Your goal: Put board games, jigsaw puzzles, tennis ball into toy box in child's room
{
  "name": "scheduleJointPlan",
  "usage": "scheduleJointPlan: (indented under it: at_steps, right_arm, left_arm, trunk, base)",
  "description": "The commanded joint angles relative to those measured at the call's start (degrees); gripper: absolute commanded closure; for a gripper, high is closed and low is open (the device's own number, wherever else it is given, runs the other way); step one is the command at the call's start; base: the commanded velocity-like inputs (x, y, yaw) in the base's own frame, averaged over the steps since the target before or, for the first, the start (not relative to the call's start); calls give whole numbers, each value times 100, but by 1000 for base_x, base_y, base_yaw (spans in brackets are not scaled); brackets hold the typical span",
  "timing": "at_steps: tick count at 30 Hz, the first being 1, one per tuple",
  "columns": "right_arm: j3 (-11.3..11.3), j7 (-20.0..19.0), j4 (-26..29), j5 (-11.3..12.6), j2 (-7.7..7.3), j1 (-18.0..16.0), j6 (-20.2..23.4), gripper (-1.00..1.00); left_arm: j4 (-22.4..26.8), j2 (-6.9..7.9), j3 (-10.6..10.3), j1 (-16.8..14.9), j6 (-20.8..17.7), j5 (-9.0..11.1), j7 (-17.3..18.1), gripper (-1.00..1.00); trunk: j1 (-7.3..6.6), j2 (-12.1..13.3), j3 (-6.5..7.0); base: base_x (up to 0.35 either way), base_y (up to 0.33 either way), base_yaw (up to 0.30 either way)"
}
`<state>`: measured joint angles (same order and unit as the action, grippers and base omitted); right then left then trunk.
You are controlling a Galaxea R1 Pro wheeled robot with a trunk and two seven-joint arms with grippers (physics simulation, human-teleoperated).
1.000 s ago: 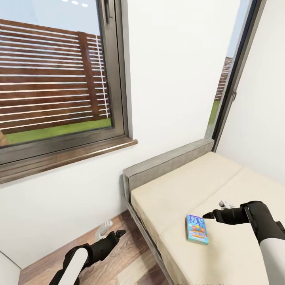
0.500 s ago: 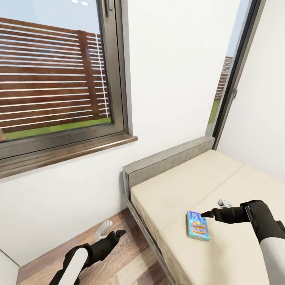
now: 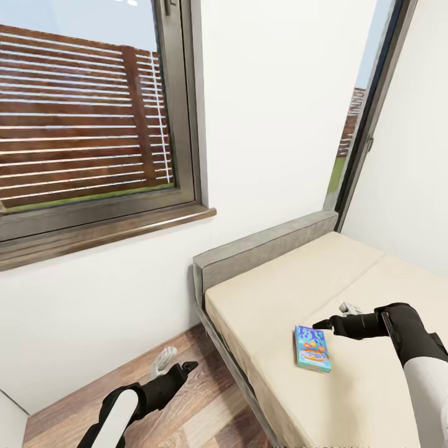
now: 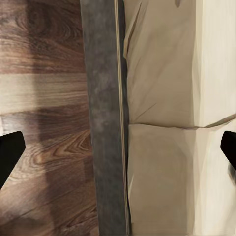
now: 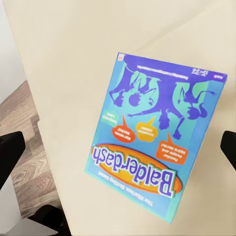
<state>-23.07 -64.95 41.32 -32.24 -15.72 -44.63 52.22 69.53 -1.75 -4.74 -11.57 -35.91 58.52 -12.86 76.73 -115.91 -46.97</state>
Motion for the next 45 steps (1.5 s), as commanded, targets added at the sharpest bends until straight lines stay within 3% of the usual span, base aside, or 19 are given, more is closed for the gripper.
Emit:
scheduleJointPlan:
  at_steps: [1,11,17,27,37,45]
  right_arm:
    - [-23,-26,-56,-55,1,-61,35,-100]
    - [-32,144,-234,-18,-19,-236,56,-100]
    - [-72,207,-286,2,-133,-310,58,-100]
    - [-392,243,-321,13,-261,-446,34,-100]
    - [-500,257,-331,12,-256,-475,21,-100]
    - [-527,261,-334,14,-251,-482,18,-100]
  left_arm:
    - [8,0,-1,-3,-12,62,-55,-100]
    - [8,0,-1,-3,-12,63,-57,-100]
    - [8,0,-1,-3,-12,63,-58,-100]
    - [8,0,-1,-3,-12,63,-58,-100]
    - [8,3,-1,-3,-12,61,-57,-100]
    - [8,3,-1,-2,-12,64,-51,-100]
  trunk:
    - [22,-44,-24]
    - [241,-445,-204]
    - [373,-686,-312]
    - [593,-1087,-491]
    - [813,-1488,-671]
    - [813,-1488,-671]
  base:
    - [0,0,0]
    - [0,0,0]
    - [0,0,0]
    - [0,0,0]
    - [0,0,0]
    - [0,0,0]
